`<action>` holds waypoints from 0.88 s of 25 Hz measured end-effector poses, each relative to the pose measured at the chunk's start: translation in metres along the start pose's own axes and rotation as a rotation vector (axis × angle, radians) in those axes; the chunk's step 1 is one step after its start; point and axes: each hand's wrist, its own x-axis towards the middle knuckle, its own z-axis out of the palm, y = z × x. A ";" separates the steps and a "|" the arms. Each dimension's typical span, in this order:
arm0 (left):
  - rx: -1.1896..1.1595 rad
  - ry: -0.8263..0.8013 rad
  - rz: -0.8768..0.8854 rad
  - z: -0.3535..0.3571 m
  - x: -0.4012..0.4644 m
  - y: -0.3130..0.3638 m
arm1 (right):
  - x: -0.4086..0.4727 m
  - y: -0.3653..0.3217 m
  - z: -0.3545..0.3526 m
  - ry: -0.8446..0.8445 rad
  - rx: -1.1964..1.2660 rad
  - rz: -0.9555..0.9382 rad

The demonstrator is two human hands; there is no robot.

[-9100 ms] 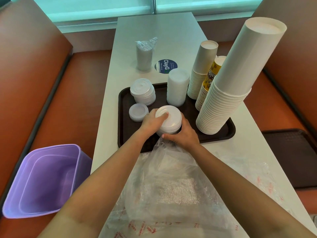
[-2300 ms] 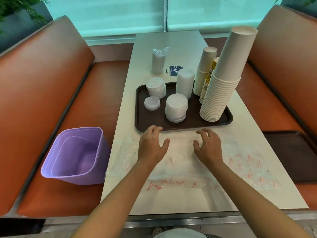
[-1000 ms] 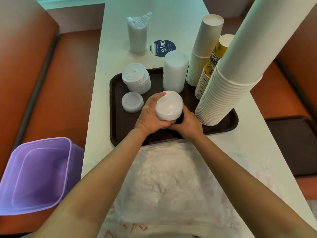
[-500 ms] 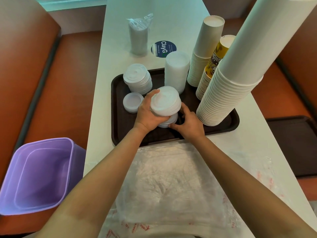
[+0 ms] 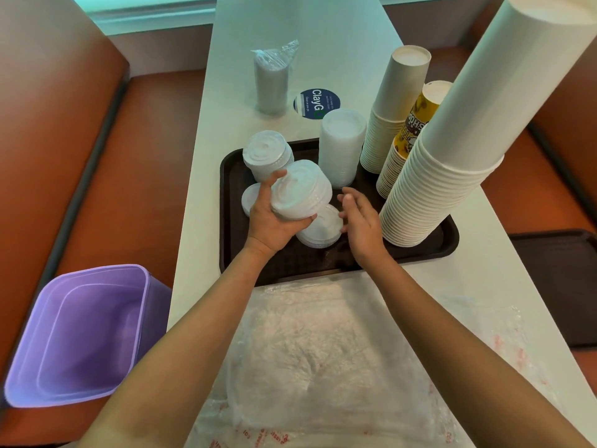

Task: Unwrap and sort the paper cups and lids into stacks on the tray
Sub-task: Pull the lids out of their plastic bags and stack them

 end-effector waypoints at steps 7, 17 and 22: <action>0.104 -0.279 0.092 -0.001 -0.010 0.006 | 0.001 -0.019 0.008 -0.322 0.495 0.280; -0.394 -0.450 -0.350 -0.023 0.000 0.023 | -0.013 -0.016 0.000 -0.430 0.233 0.018; -0.532 -0.436 -0.336 -0.032 -0.001 0.024 | -0.014 -0.024 -0.004 -0.585 0.216 -0.055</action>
